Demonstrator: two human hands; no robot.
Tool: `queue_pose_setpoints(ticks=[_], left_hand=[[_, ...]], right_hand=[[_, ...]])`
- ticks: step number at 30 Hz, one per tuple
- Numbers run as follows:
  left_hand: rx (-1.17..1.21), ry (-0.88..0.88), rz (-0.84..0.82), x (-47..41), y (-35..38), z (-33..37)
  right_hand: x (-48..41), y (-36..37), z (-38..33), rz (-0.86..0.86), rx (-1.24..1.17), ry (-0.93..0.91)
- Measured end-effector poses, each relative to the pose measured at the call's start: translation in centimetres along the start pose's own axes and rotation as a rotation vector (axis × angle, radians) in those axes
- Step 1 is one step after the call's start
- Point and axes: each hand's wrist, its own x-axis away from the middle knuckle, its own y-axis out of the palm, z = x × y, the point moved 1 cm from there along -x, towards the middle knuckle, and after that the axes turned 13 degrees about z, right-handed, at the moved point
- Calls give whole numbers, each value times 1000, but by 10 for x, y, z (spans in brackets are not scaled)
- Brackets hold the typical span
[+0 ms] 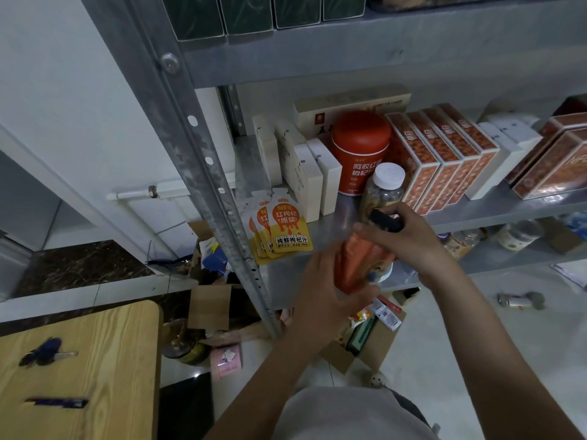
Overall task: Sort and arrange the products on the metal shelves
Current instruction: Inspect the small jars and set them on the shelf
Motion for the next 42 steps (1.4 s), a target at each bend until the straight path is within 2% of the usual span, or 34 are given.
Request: queue_pose_setpoints(ticks=[3,7,9,13,15,18,21,29,32,35,40,42], left_hand=[[-119,9,27,-5,1,-1],[124,-84,-9,-15,-4,-4],[216,-140,-3,-21,-1,-11],[293,-163,61,-34,17,-29],[310,-142,120,-40,26,-33],[313,-108,197,-47,37,-35],[278,-75,278,-49,48,-35],[122,2,393,-47,72,-52],[187,51,462,-50,72,-41],[151,45,472,-58,69,-37],[-206,83,506,-72,63,-37],[-277,90,528,-79,62,-37]], right_hand=[[1,2,0,0,69,-16],[-3,-19,-5,-282,45,21],[-8,-28,-5,-314,53,-35],[-22,-32,-3,-222,-58,-92],[-32,-29,0,-30,-22,-199],[-45,-25,1,345,327,-535],[-56,-20,0,492,578,-802],[-88,-14,6,349,921,-803],[-93,-15,8,338,936,-819],[-94,-15,10,334,924,-859],[-97,-17,11,364,852,-942],[-99,-18,13,356,811,-946]])
